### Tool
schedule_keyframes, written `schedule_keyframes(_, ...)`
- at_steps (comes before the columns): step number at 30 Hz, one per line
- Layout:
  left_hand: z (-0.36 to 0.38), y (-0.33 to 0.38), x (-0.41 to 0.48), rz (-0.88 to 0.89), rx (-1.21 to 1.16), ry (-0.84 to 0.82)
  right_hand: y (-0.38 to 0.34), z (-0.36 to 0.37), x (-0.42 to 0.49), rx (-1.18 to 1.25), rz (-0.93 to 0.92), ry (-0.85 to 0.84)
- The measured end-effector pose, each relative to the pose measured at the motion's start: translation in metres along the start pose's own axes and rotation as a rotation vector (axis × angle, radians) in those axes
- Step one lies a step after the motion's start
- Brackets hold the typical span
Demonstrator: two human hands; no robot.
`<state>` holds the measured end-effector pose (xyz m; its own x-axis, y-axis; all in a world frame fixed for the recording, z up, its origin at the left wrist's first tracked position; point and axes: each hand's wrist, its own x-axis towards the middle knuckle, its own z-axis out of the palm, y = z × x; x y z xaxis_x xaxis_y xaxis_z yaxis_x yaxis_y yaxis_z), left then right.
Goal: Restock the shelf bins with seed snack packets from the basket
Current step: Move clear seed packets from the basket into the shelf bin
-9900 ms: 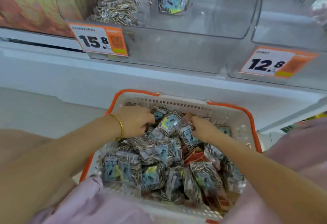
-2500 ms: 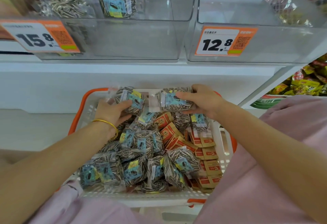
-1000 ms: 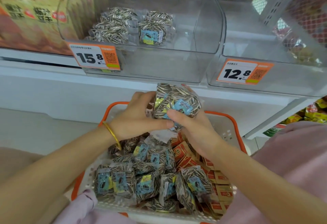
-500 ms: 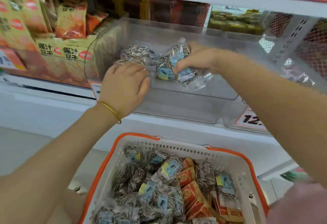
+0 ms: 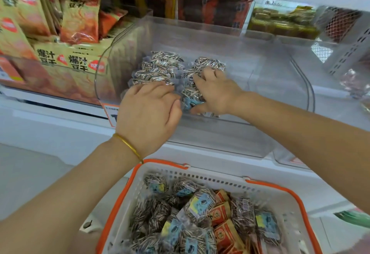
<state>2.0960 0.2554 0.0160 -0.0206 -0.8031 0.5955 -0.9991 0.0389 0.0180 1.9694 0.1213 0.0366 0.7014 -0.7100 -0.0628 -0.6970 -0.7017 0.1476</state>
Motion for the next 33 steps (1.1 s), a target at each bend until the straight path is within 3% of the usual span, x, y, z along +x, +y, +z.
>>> schedule_keyframes(18, -0.002, 0.002, 0.0, -0.008, -0.006, 0.01, 0.006, 0.001, -0.003, -0.183, -0.094, 0.079)
schedule_keyframes(28, 0.0, 0.0, -0.001, 0.007, -0.025, 0.014, 0.012, -0.011, -0.008, -0.059, -0.003, 0.053)
schedule_keyframes(30, -0.003, 0.0, -0.002, 0.037, -0.052, 0.054, 0.01, -0.019, -0.016, -0.05, 0.015, 0.093)
schedule_keyframes(33, -0.018, 0.005, -0.01, 0.165, -0.056, 0.18, 0.005, -0.036, -0.049, 0.088, -0.01, 0.317)
